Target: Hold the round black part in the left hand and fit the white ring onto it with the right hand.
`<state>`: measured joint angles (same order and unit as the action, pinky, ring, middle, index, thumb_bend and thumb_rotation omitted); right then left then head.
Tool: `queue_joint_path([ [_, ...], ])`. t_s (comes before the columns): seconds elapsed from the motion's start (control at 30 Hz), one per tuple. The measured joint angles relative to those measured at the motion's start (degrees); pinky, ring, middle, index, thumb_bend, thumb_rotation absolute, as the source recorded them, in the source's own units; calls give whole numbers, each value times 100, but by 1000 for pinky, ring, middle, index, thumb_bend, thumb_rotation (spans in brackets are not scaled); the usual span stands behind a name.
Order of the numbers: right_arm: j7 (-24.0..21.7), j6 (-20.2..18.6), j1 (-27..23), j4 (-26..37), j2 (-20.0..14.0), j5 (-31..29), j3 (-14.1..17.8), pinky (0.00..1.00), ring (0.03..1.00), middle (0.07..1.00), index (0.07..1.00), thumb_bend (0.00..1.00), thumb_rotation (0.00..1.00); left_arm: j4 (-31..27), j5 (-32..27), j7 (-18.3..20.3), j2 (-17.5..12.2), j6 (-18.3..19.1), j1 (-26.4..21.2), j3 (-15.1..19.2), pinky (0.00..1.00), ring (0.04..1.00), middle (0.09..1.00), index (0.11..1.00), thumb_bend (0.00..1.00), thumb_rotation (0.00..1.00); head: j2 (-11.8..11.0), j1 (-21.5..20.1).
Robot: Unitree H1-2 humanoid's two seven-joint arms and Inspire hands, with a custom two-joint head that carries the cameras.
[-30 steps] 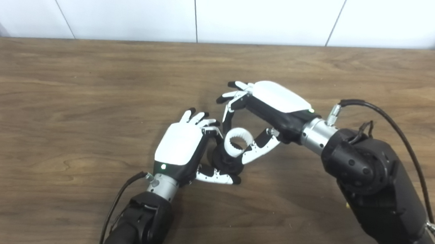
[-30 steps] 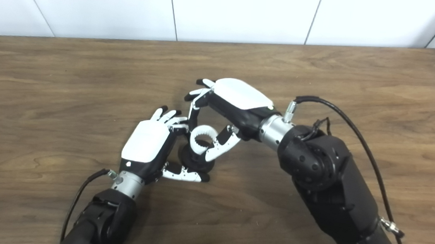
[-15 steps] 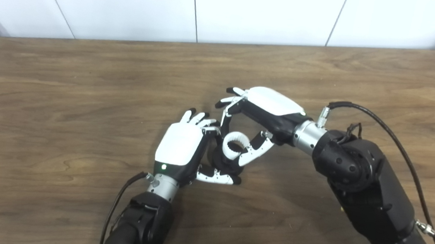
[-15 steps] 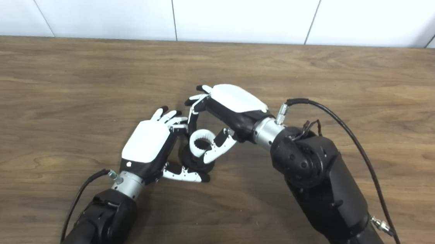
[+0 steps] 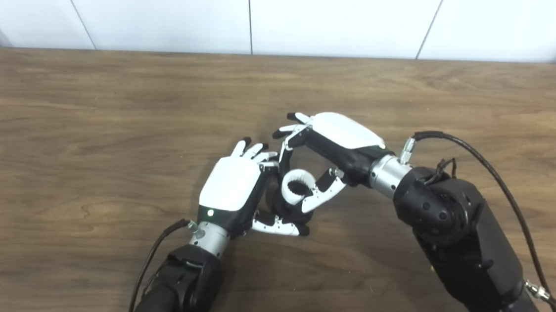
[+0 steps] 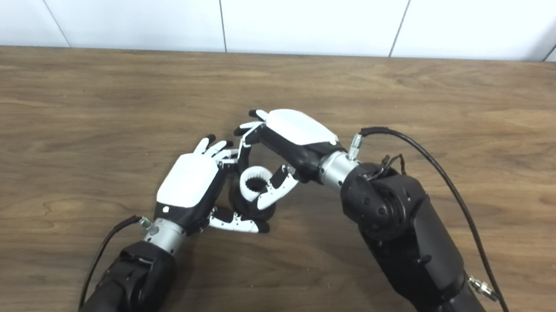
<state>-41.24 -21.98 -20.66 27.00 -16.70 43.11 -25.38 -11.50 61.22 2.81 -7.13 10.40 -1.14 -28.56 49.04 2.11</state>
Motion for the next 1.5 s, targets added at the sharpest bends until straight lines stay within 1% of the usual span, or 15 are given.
queue_joint_path([
  [0.2,0,21,1,-119,-3,16,-19,1000,1000,880,485,523,131,0,56,2,7,0,-1,-10,990,909,814,485,520,53,26,17],
  [0.57,5,56,23,-136,-5,46,-58,1000,990,875,484,523,131,0,83,37,35,2,-6,-17,993,909,813,484,520,52,44,26],
  [1.5,10,104,101,-153,-41,79,-84,985,1000,878,485,523,131,1,85,76,111,16,-8,-32,989,909,814,484,519,52,44,18],
])
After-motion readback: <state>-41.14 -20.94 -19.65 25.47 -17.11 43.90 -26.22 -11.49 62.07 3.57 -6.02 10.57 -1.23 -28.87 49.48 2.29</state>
